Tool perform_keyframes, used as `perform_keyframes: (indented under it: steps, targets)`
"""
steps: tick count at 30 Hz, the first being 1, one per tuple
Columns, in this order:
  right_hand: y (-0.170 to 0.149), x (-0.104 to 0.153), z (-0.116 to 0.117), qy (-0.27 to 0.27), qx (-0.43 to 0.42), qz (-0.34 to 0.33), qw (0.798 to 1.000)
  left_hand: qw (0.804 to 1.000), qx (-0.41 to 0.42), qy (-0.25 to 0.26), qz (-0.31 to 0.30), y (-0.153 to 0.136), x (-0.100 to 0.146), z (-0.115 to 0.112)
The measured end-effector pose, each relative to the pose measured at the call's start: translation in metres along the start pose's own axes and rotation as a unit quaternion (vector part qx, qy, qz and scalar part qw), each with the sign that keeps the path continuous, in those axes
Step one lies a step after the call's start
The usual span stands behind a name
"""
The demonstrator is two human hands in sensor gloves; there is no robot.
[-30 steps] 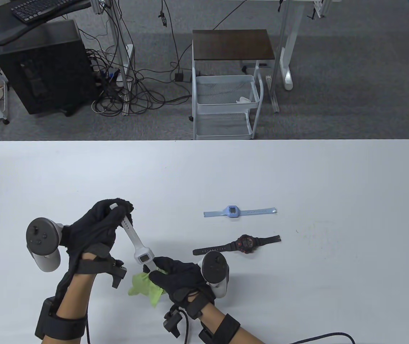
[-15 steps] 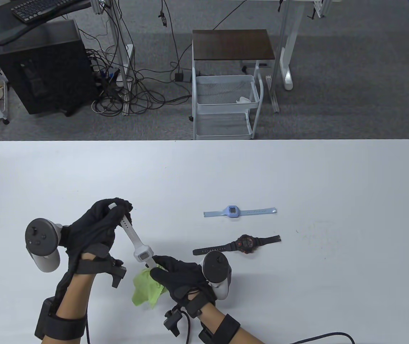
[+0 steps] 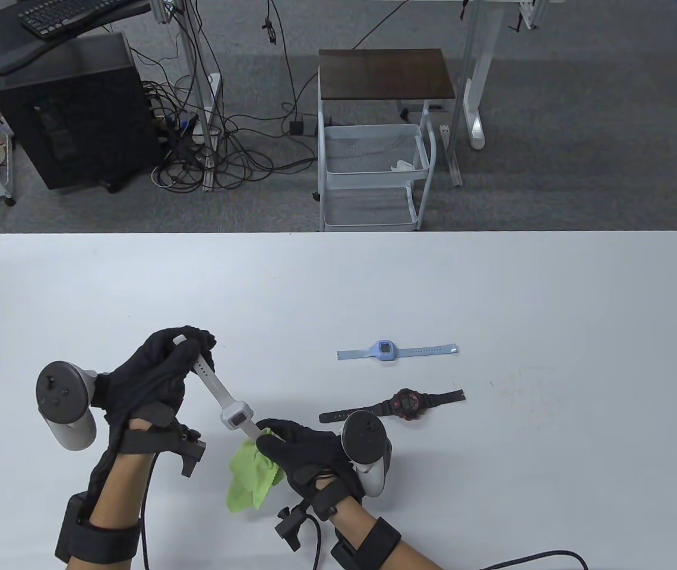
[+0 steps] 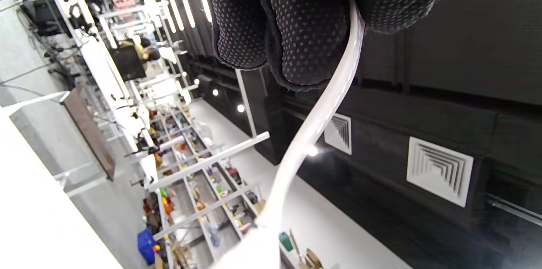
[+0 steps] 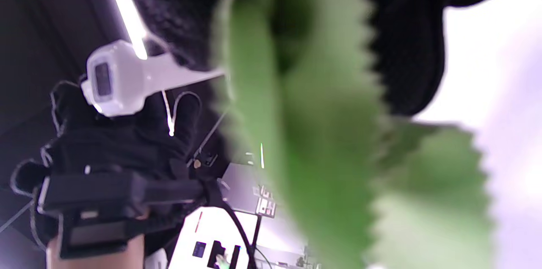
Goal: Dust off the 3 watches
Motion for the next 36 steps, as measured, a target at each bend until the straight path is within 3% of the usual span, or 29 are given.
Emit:
perform_keyframes:
  steps: [4, 8, 15, 20, 27, 36]
  targets:
    - [-0.002, -0.001, 0.001, 0.026, 0.066, -0.030, 0.997, 0.999, 0.033, 0.009, -0.015, 0.003, 0.003, 0.007]
    - [0.006, -0.001, 0.005, 0.041, 0.109, -0.077, 0.990, 1.000, 0.010, 0.008, -0.006, 0.006, 0.004, 0.014]
    - [0.013, -0.001, 0.006, 0.056, 0.155, -0.131, 0.978, 1.000, 0.013, -0.006, 0.012, -0.005, 0.001, 0.009]
    - [0.014, -0.001, 0.010, 0.085, 0.223, -0.158, 0.958, 1.000, 0.010, -0.015, 0.018, -0.008, -0.001, 0.006]
    - [0.001, -0.002, 0.014, 0.152, 0.316, -0.126, 0.928, 1.000, 0.008, -0.017, 0.024, -0.010, -0.001, 0.004]
    - [-0.004, -0.003, 0.014, 0.163, 0.397, -0.124, 0.895, 0.999, 0.008, -0.023, 0.030, -0.013, -0.003, 0.002]
Point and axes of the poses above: the tracker on the back of each hand, its own y axis roughly to the thumb side, its own x axis roughly from the fingertips to the wrist, z = x × y, the point moved 1 cm from there along -x, roughly from the wrist to the fingertips, and after that the axes turned 15 degrees about -y, right-handed, at the moved point
